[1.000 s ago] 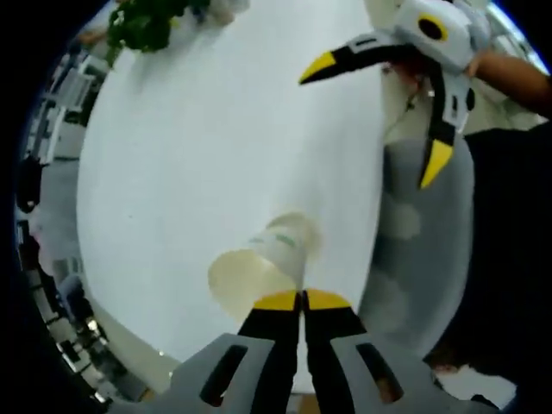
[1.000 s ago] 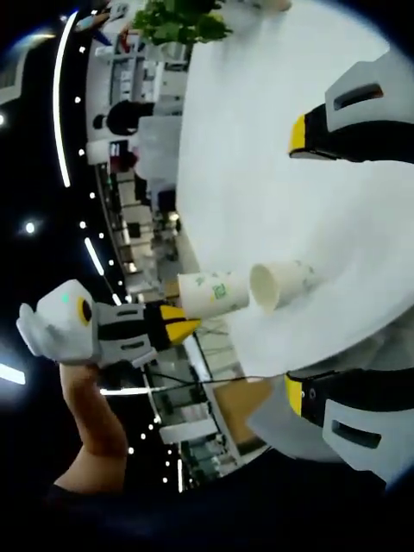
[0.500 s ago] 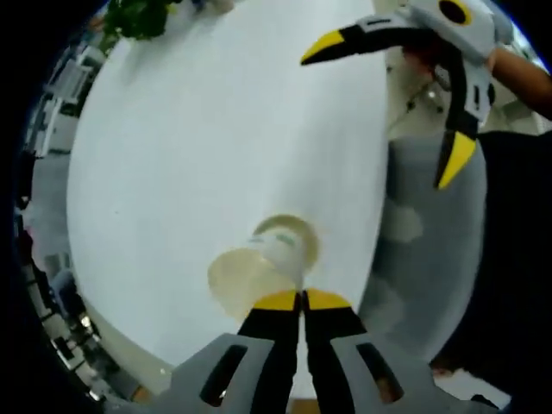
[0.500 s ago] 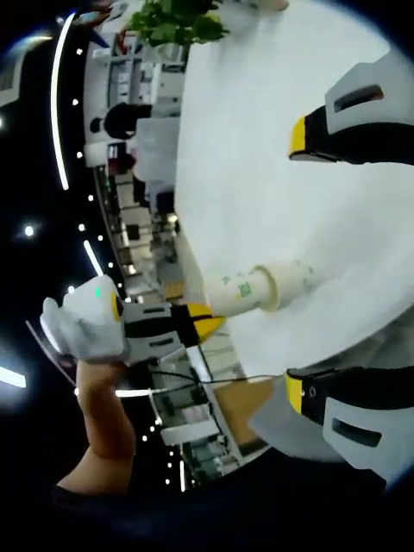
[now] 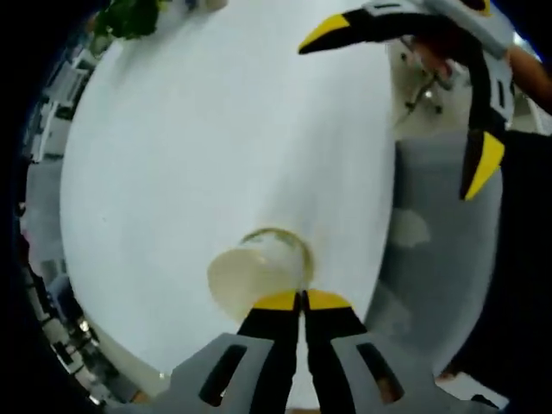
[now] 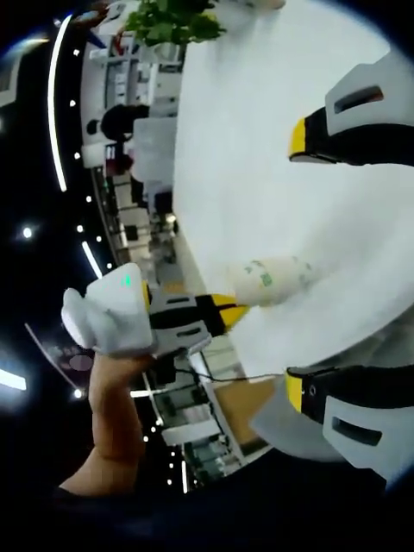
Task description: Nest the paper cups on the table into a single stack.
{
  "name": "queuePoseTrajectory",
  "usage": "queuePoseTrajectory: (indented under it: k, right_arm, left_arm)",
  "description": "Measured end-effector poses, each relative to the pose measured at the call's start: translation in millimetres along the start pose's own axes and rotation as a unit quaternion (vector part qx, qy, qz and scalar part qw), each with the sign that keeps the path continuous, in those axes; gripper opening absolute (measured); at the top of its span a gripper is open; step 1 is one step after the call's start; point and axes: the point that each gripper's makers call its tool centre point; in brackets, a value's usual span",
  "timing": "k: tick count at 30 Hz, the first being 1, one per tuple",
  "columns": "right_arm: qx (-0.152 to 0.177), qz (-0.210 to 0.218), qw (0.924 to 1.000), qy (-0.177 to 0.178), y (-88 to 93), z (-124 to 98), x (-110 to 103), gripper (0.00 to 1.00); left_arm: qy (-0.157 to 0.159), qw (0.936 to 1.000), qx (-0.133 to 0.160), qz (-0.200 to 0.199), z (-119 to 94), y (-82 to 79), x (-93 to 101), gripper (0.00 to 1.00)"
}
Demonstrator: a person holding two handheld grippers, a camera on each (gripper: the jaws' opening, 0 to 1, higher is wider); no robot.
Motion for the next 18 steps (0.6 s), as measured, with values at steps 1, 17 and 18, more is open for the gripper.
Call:
queuePoseTrajectory:
  k: [1, 17, 18]
  right_arm:
    - [0.000, 0.001, 1.0000, 0.000, 0.6, 0, 0, 0.96]
    - [-0.005, 0.004, 1.0000, 0.001, 6.8, -1, -3, 0.96]
    - [-0.005, 0.005, 1.0000, 0.000, 6.9, -1, -3, 0.96]
  left_arm:
    - [-0.001, 1.0000, -0.001, 0.001, 2, -0.3, -0.5, 0.00]
    - [-0.010, 0.9994, -0.005, 0.033, 28, -5.3, 6.1, 0.01]
    - [-0.005, 0.9996, 0.001, 0.029, 28, -6.9, 7.2, 0.01]
Point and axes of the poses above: the point that each gripper's makers call its tool centre point, and the gripper's own axes: z roughly forward along the fingers, x roughly to its right, y roughly out of its underside, and after that the axes turned 10 degrees about y, right-handed
